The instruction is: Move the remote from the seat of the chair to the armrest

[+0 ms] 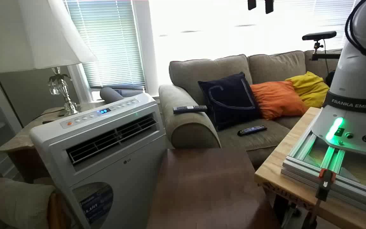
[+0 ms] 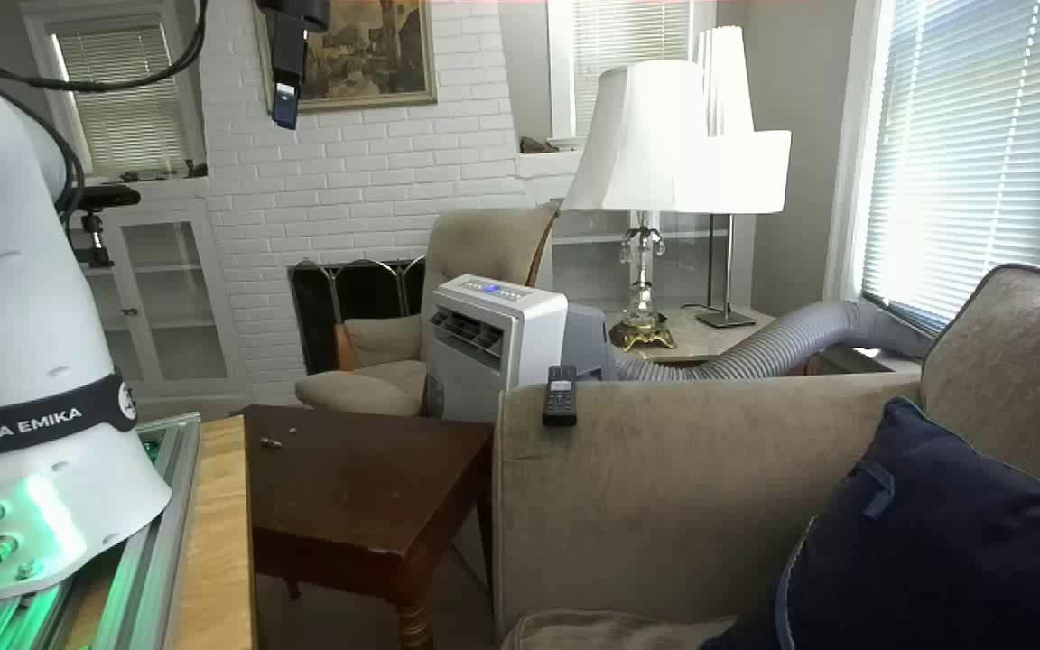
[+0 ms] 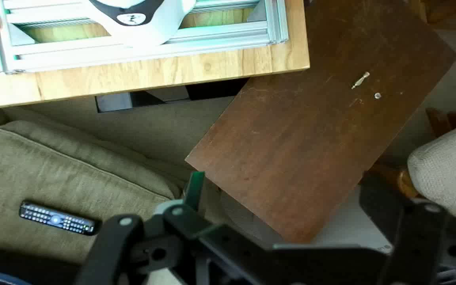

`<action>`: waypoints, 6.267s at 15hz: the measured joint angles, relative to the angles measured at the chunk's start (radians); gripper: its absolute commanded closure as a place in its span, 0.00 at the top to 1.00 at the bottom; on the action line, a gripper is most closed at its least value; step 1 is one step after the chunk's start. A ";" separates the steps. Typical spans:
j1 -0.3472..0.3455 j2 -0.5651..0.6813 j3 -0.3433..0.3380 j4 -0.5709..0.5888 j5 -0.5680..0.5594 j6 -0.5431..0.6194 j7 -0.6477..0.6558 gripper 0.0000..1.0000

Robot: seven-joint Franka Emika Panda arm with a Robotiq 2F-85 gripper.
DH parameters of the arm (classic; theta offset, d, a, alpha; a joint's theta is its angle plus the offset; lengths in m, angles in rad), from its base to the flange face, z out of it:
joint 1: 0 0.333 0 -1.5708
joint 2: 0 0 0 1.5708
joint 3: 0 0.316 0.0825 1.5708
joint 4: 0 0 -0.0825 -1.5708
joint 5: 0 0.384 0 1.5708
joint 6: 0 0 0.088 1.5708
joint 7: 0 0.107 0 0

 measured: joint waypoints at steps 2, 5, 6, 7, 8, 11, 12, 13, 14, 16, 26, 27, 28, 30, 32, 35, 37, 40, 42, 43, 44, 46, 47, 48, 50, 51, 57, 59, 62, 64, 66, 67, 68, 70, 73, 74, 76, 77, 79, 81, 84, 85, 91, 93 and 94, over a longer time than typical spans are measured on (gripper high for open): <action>0.000 0.000 0.000 0.000 0.000 0.000 0.000 1.00; -0.005 0.001 0.003 0.000 0.000 0.000 0.009 1.00; -0.018 0.008 0.013 0.000 0.000 0.011 0.038 1.00; -0.035 0.022 0.029 0.000 0.001 0.042 0.078 1.00; -0.056 0.049 0.046 0.000 0.001 0.093 0.119 1.00; -0.113 0.194 0.075 0.000 -0.002 0.296 0.182 1.00; -0.125 0.254 0.075 0.001 -0.013 0.364 0.182 1.00; -0.134 0.314 0.073 0.006 -0.030 0.429 0.181 1.00; -0.141 0.370 0.069 0.015 -0.055 0.488 0.177 1.00; -0.145 0.468 0.055 0.042 -0.126 0.567 0.172 1.00; -0.146 0.705 -0.096 0.177 -0.207 0.669 0.061 1.00; -0.146 0.727 -0.113 0.186 -0.171 0.675 0.065 1.00; -0.148 0.751 -0.130 0.194 -0.140 0.685 0.072 1.00; -0.157 0.805 -0.163 0.207 -0.089 0.729 0.089 1.00; -0.171 0.858 -0.196 0.215 -0.054 0.794 0.110 1.00; -0.202 0.930 -0.245 0.222 0.000 0.892 0.128 1.00; -0.224 0.984 -0.269 0.236 0.034 0.879 0.141 1.00; -0.253 1.027 -0.268 0.263 0.095 0.748 0.048 1.00; -0.253 1.020 -0.263 0.268 0.099 0.723 0.038 1.00; -0.253 1.018 -0.261 0.271 0.099 0.720 0.038 1.00; -0.253 1.018 -0.259 0.271 0.099 0.719 0.038 1.00; -0.249 1.022 -0.260 0.270 0.106 0.747 0.063 1.00; -0.245 1.031 -0.260 0.270 0.119 0.787 0.102 1.00; -0.241 1.050 -0.258 0.276 0.141 0.829 0.134 1.00; -0.240 1.128 -0.258 0.313 0.188 0.912 0.188 1.00; -0.242 1.181 -0.260 0.342 0.205 0.949 0.214 1.00; -0.247 1.481 -0.313 0.555 0.228 1.078 0.438 1.00; -0.242 1.547 -0.337 0.625 0.228 1.080 0.538 1.00; -0.223 1.633 -0.387 0.711 0.209 1.094 0.692 1.00; -0.196 1.690 -0.440 0.757 0.162 1.089 0.799 1.00; -0.171 1.744 -0.495 0.800 0.091 1.037 0.899 1.00; -0.163 1.769 -0.518 0.823 0.057 1.002 0.942 1.00; -0.161 1.792 -0.532 0.846 0.030 0.966 0.974 1.00; -0.166 1.832 -0.543 0.895 -0.006 0.893 1.022 1.00; -0.190 1.890 -0.530 0.961 -0.009 0.815 1.082 1.00; -0.200 1.910 -0.521 0.979 -0.009 0.795 1.101 1.00; -0.226 1.948 -0.499 1.012 -0.008 0.770 1.127 1.00; -0.240 1.965 -0.489 1.027 -0.008 0.767 1.134 1.00; -0.263 1.995 -0.475 1.054 -0.008 0.760 1.137 1.00; -0.279 2.020 -0.471 1.080 -0.008 0.736 1.137 1.00; -0.295 2.048 -0.471 1.119 -0.009 0.671 1.136 1.00; -0.299 2.055 -0.471 1.133 -0.009 0.636 1.136 1.00; -0.304 2.081 -0.471 1.200 -0.012 0.533 1.136 1.00; -0.306 2.097 -0.471 1.229 -0.021 0.534 1.136 1.00; -0.308 2.104 -0.471 1.241 -0.022 0.528 1.136 1.00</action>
